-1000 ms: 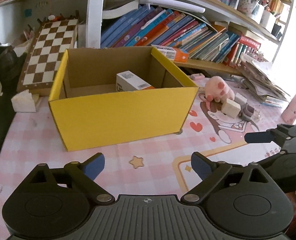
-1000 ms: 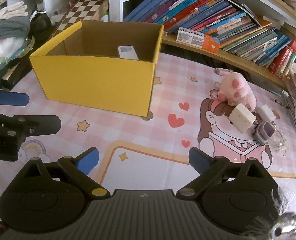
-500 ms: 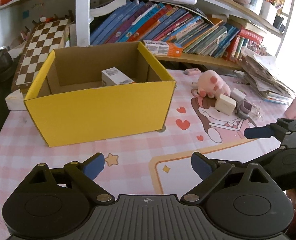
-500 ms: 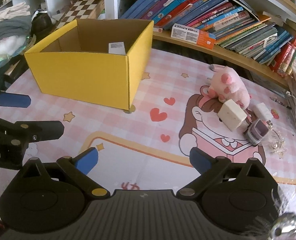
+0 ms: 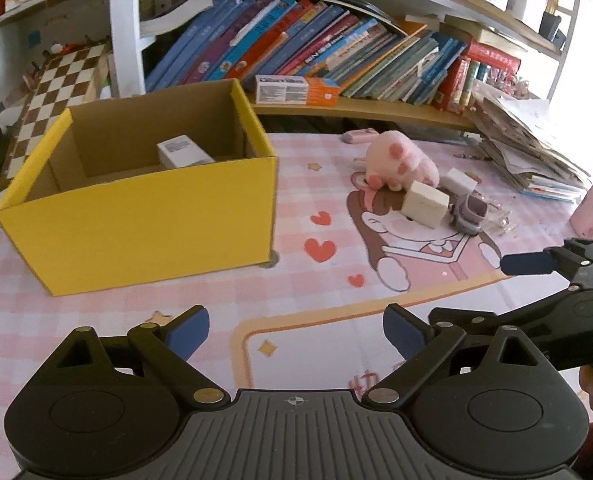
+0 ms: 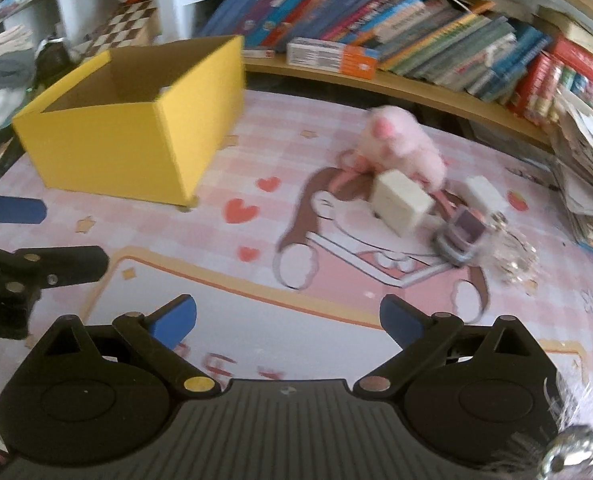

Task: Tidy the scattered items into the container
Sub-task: 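Withdraw both tools and move toward the white cube and toy car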

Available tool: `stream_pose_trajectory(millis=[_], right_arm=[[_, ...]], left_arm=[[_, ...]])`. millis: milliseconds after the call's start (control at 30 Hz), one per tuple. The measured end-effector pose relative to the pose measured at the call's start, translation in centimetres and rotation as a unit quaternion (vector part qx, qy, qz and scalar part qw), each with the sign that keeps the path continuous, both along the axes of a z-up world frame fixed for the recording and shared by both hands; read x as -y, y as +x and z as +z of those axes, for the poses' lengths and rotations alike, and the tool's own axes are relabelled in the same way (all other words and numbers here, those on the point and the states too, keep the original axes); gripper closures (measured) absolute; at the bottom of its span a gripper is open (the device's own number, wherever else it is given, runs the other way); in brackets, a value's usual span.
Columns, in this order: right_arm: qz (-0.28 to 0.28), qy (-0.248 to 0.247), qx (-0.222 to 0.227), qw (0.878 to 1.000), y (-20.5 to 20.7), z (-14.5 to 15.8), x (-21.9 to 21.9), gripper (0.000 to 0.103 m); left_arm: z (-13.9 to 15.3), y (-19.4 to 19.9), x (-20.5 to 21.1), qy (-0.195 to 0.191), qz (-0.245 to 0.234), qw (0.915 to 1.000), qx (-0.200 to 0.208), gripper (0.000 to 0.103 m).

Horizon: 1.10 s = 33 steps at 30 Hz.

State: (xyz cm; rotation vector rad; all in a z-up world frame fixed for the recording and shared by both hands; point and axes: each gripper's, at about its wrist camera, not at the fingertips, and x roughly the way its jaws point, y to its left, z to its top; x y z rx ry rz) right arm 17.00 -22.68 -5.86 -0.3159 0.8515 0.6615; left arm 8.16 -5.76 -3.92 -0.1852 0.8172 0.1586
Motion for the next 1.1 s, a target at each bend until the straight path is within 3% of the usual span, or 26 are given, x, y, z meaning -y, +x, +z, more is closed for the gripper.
stream_pose_trajectory(millis=[300,767,967,1100], right_arm=[[-0.046,0.010,-0.003,0.999,2.9,-0.7,4.8,0.004],[-0.097,0.000,0.027,0.995,6.4,-1.5,9.2,0.004],[-0.116,0.003,0.032,0.993,8.2,-1.9,10.5,0.009],[-0.115,0.007,0.028,0.993,9.5,-2.5,10.3,0.021]], left_arm=[[0.0,2.7,3.3,0.017,-0.024,0.9996,-0.002,0.007],[-0.6,8.6,7.7,0.035,-0.093,0.9950,0.002,0.007],[-1.3,11.0,8.9,0.040,-0.109,0.9932,-0.001,0.007],[-1.7,12.5,9.3,0.044,-0.112,0.9927,0.003,0.007]])
